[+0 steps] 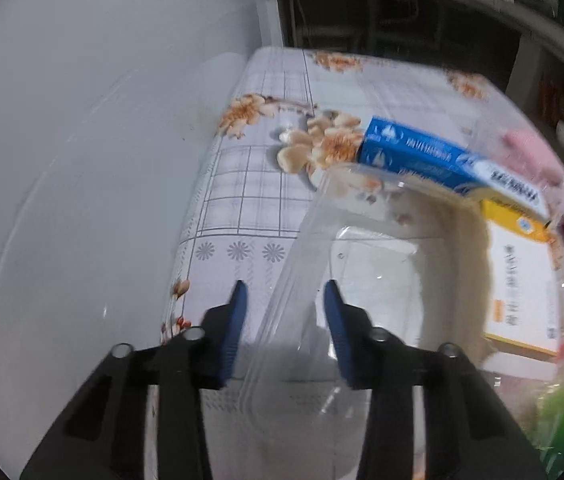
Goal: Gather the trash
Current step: 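Grasp the clear container rim with the left tool while the right tool grasps the clear packet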
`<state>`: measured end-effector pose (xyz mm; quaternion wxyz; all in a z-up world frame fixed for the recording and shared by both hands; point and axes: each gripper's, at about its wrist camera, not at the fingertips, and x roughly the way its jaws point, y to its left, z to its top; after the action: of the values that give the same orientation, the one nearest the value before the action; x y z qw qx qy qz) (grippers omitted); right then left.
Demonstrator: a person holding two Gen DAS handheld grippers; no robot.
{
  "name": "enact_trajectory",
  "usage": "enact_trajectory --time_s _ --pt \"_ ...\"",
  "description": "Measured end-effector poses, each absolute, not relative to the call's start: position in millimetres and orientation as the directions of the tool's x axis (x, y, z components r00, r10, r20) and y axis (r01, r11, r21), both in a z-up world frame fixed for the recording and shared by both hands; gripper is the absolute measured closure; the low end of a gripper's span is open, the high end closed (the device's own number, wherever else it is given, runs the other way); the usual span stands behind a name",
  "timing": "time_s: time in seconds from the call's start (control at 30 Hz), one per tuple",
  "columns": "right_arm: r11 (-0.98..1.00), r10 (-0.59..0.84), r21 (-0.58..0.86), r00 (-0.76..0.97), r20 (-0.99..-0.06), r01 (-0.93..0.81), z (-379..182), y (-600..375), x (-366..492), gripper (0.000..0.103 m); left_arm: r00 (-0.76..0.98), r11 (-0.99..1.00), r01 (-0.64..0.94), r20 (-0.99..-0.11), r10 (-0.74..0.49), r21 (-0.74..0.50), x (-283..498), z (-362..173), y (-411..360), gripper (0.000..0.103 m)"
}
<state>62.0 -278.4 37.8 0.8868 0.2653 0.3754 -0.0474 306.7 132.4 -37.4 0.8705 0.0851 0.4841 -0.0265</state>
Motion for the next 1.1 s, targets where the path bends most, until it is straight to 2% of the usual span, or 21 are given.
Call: enact_trajectory --time_s 0.03,0.2,0.33,0.5,0.63,0.87,1.1 --pt "0.844 0.095 0.438 0.718 -0.690 0.310 37.4 -291.9 60.0 0.018 0.519 0.982 0.137 -0.854 0.041 0.131 308.8 -41.6 130.7 0.078" --pt "0.789 0.047 0.469 0.721 -0.691 0.397 22.4 -353.1 56.9 0.018 0.533 0.973 0.146 -0.843 0.075 0.179 304.3 -46.0 126.2 0.087" --pt "0.734 0.083 0.484 0.643 -0.761 0.477 -27.7 -407.9 81.0 0.018 0.540 0.965 0.135 -0.833 0.118 0.224 298.4 -45.8 124.5 0.088" --pt "0.775 0.139 0.361 0.418 -0.898 0.518 -107.7 -441.9 149.8 0.018 0.550 0.956 0.099 -0.816 0.177 0.275 296.1 -41.9 124.3 0.090" --pt "0.827 0.179 0.238 0.163 -0.970 0.509 -199.5 -455.2 223.3 0.018 0.570 0.957 0.065 -0.797 0.198 0.284 293.8 -35.6 123.0 0.092" --pt "0.813 0.300 0.173 -0.146 -0.943 0.555 -359.0 -464.3 286.2 0.015 0.554 0.949 0.043 -0.798 0.237 0.312 297.4 -37.2 120.0 0.093" --pt "0.722 0.312 0.108 -0.182 -0.933 0.683 -449.3 -477.6 280.2 0.009 0.536 0.942 0.053 -0.806 0.252 0.330 300.4 -41.7 113.8 0.091"
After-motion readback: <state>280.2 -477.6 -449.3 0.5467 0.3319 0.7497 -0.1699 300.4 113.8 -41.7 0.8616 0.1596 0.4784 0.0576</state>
